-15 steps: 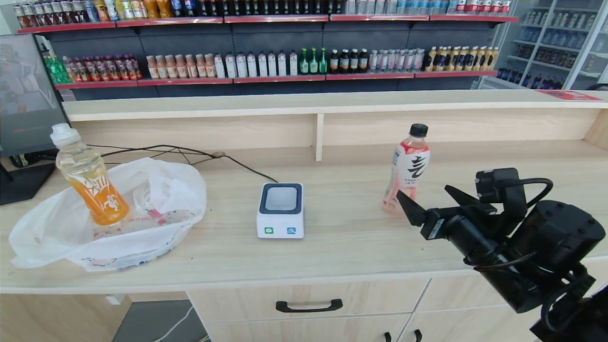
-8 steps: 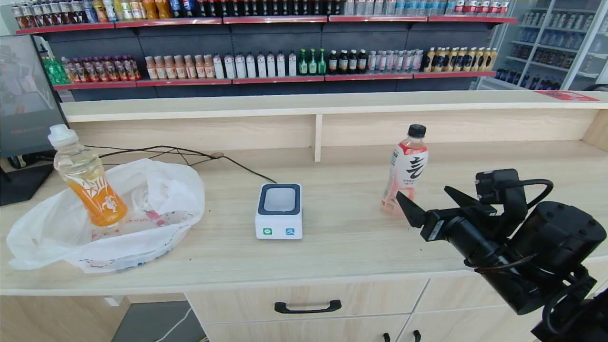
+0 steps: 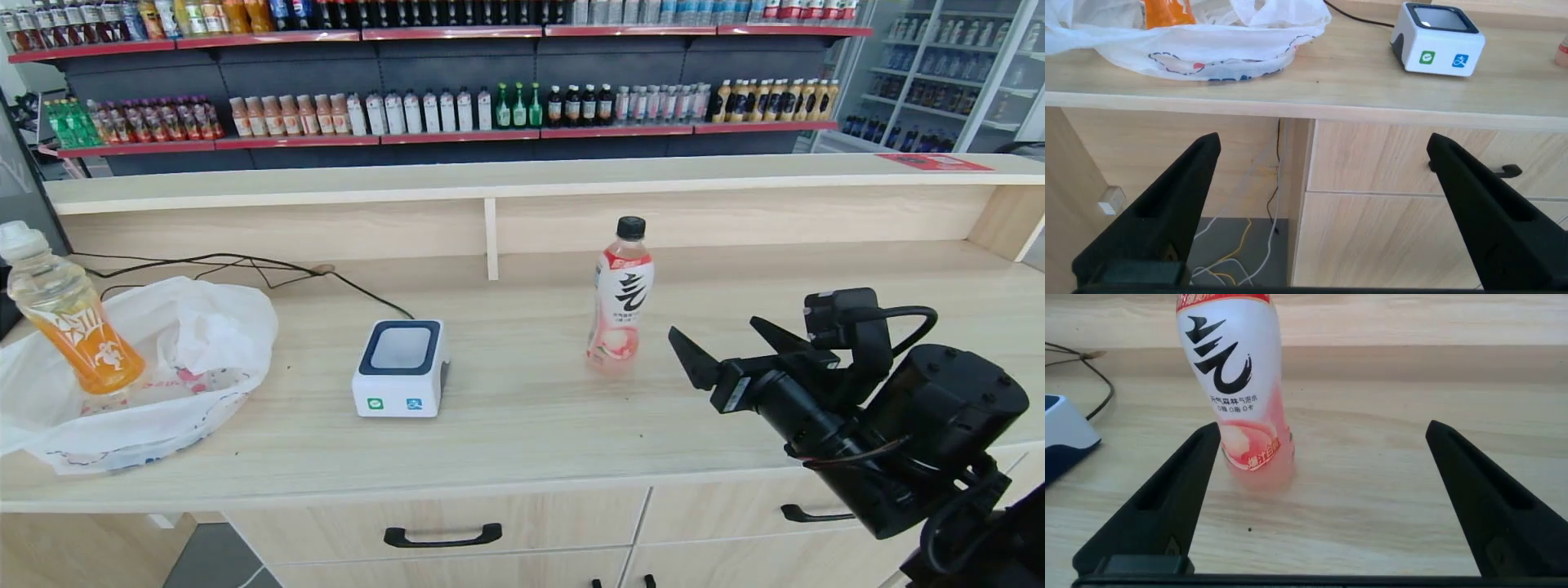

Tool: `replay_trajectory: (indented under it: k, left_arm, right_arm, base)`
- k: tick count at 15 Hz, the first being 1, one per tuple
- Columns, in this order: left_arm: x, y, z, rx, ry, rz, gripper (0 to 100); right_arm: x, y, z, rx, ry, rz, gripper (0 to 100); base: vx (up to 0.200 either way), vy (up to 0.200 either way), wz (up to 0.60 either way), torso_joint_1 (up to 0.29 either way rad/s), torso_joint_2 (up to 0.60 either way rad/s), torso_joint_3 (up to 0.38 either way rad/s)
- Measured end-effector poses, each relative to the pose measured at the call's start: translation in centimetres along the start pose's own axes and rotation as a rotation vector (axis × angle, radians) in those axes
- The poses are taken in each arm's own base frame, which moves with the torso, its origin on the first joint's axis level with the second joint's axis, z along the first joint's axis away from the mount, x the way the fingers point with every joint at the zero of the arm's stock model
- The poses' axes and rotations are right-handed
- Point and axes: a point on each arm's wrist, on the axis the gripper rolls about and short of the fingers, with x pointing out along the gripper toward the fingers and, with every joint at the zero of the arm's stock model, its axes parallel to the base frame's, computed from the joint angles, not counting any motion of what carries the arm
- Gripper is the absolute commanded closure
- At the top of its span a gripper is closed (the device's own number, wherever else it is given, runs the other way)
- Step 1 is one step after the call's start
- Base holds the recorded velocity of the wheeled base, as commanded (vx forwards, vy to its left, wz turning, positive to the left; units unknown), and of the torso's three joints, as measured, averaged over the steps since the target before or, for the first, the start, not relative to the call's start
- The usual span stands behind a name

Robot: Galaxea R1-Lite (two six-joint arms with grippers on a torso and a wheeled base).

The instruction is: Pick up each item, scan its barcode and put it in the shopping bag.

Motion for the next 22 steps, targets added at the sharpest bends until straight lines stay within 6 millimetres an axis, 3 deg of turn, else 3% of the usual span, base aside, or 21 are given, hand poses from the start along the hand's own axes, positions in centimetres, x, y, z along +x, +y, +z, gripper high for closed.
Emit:
replay_trajectory:
  k: [4,8,16,22]
  left_arm:
    - [0.0,0.0,0.0,0.002,0.000,0.000,0]
    - [0.0,0.0,0.0,0.002,0.000,0.000,0]
    - [0.0,0.0,0.0,0.002,0.000,0.000,0]
    - [0.0,0.0,0.0,0.003,0.000,0.000,0]
  right_arm:
    - [1.1,3.0,-0.2,0.015,-0.021,0.090,0]
    - [2.5,4.5,-1.2,0.015,-0.016,0.119,0]
    - [6.7,6.0,-3.1,0.021,-0.050,0.100,0]
    - [8.5,5.5,-3.8,0.021,-0.068,0.051,0]
  base:
    - [0.000,0.000,0.00,0.000,0.00,0.000]
    - [0.000,0.000,0.00,0.000,0.00,0.000]
    - [0.000,0.000,0.00,0.000,0.00,0.000]
    - [0.000,0.000,0.00,0.000,0.00,0.000]
